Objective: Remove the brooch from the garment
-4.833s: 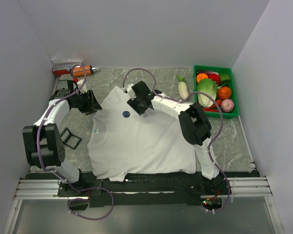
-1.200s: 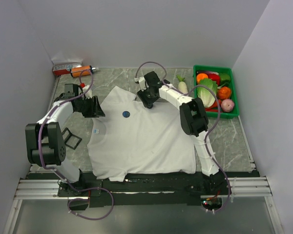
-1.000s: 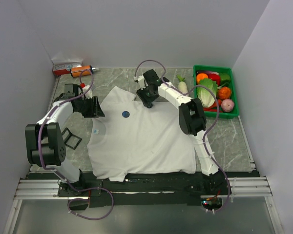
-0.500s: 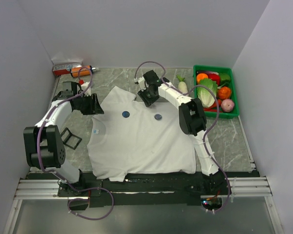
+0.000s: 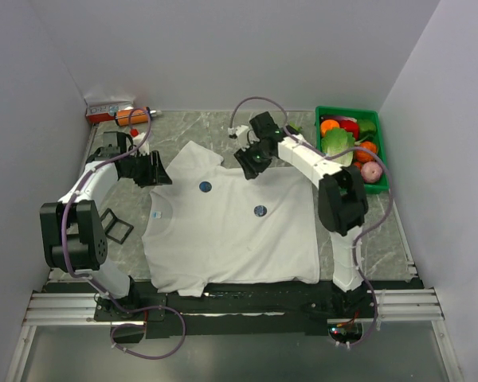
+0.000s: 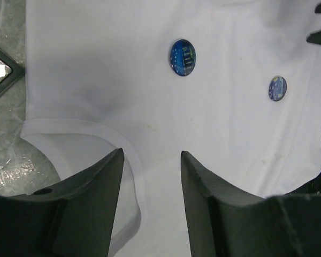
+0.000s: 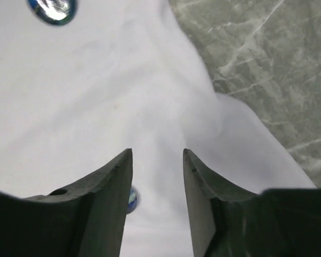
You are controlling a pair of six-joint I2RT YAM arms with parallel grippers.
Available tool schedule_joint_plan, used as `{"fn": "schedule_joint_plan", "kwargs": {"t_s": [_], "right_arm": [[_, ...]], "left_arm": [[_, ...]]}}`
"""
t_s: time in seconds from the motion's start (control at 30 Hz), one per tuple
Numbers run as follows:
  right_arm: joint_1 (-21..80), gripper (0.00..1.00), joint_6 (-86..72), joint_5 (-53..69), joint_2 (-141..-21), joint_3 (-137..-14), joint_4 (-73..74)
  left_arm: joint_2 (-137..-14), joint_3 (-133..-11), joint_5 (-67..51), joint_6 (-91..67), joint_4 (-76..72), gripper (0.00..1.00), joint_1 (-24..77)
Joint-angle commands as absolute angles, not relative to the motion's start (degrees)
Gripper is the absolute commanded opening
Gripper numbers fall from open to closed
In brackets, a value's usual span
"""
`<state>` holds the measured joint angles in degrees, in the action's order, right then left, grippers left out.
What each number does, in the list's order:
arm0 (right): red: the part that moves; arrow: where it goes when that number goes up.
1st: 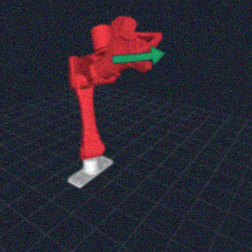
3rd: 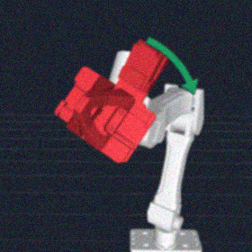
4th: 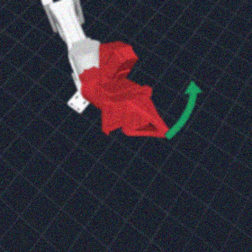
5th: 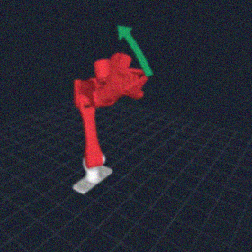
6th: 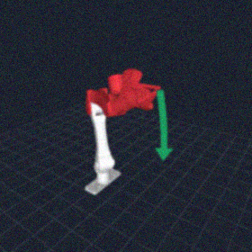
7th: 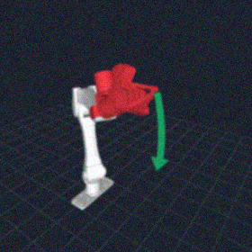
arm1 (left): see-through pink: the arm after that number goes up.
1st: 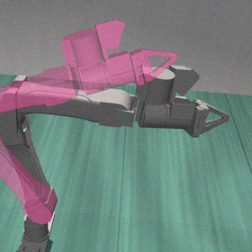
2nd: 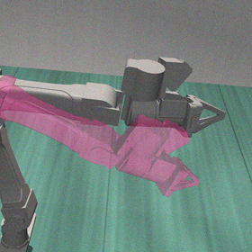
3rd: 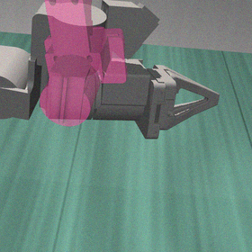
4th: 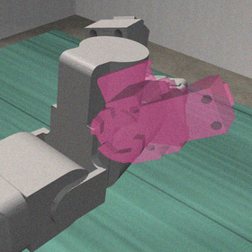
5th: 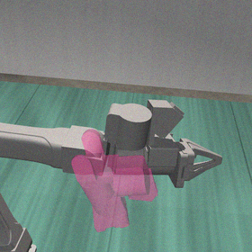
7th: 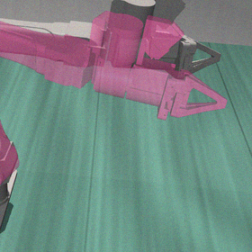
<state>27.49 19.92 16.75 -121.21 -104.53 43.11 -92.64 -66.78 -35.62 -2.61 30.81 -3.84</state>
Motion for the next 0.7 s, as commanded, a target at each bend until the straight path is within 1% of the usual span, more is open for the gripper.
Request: {"fn": "schedule_joint_plan", "kwargs": {"t_s": [0.0, 0.2, 0.37, 0.5, 0.67], "right_arm": [[26.5, 0.57, 32.0, 20.6, -111.0, -91.7, 42.2], [27.6, 0.67, 36.7, 19.8, -106.1, -81.6, 40.9], [28.6, 0.68, 36.7, 19.6, -105.6, -79.9, 40.2], [29.9, 0.68, 34.4, 17.0, -107.2, -79.1, 38.3], [31.4, 0.68, 33.4, 16.9, -108.3, -78.7, 36.9]], "left_arm": [[-91.4, -68.7, -38.1, -2.6, 30.2, 0.52, -3.9], [-89.7, -66.4, -37.7, -1.9, 29.9, 0.53, -3.9], [-89.8, -66.2, -37.4, -1.6, 30.1, 0.52, -3.9], [-90.8, -67.9, -37.8, -1.8, 30.1, 0.52, -3.3], [-91.7, -69.7, -36.8, -0.6, 31.5, 0.53, -3.2]]}}
